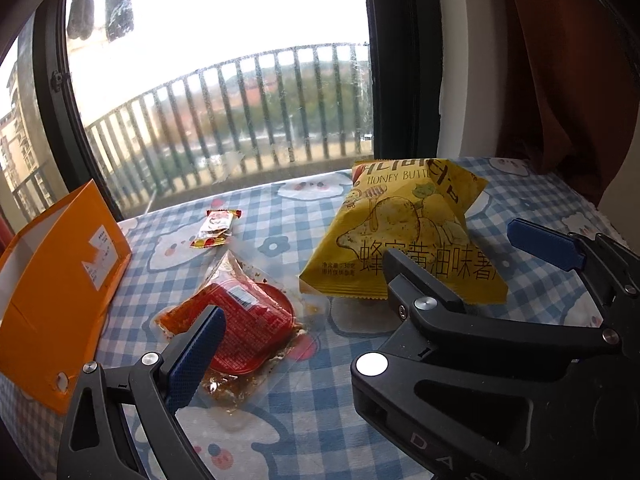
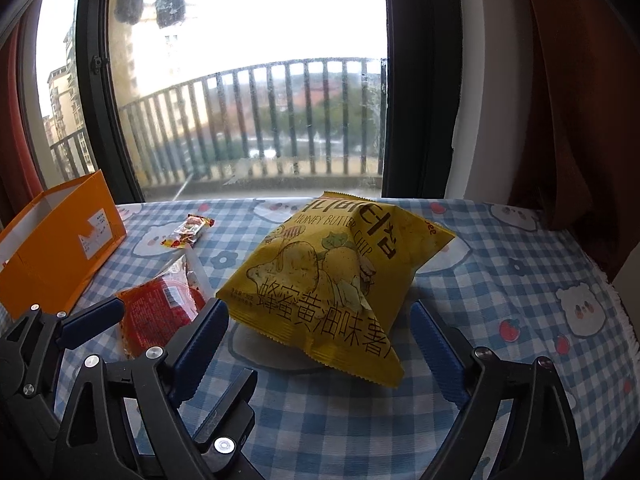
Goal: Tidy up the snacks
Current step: 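Grasp the yellow chip bag's edge with the right tool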
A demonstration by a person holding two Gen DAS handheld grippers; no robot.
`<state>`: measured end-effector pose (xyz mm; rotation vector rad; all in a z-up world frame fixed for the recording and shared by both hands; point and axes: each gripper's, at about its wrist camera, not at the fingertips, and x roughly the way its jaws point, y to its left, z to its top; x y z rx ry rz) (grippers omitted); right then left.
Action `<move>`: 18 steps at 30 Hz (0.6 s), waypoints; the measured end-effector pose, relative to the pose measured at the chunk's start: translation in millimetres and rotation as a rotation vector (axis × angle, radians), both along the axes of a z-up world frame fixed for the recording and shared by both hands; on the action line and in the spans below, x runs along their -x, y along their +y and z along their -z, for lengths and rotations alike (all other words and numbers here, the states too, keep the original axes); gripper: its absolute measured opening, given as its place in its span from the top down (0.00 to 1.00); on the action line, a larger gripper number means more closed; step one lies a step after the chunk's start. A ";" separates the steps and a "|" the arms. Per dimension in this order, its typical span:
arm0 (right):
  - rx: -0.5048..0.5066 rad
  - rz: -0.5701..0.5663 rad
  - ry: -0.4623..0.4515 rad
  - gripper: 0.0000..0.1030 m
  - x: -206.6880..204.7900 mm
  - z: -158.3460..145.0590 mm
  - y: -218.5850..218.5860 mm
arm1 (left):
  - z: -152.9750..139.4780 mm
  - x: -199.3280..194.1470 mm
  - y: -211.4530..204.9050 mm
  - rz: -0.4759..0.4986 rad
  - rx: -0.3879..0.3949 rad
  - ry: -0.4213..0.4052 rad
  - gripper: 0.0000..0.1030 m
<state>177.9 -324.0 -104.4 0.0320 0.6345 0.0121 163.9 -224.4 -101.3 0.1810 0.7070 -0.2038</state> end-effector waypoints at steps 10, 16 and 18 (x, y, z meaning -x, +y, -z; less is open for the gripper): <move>0.012 -0.008 0.071 0.28 -20.9 22.0 0.7 | 20.2 -16.0 0.9 -0.014 0.001 0.064 0.04; 0.035 -0.017 0.096 0.57 -26.1 28.1 1.7 | 26.0 -18.2 1.4 -0.013 -0.006 0.084 0.04; 0.033 -0.020 0.101 0.60 -26.1 29.4 2.1 | 25.3 -17.7 2.1 -0.010 -0.001 0.081 0.04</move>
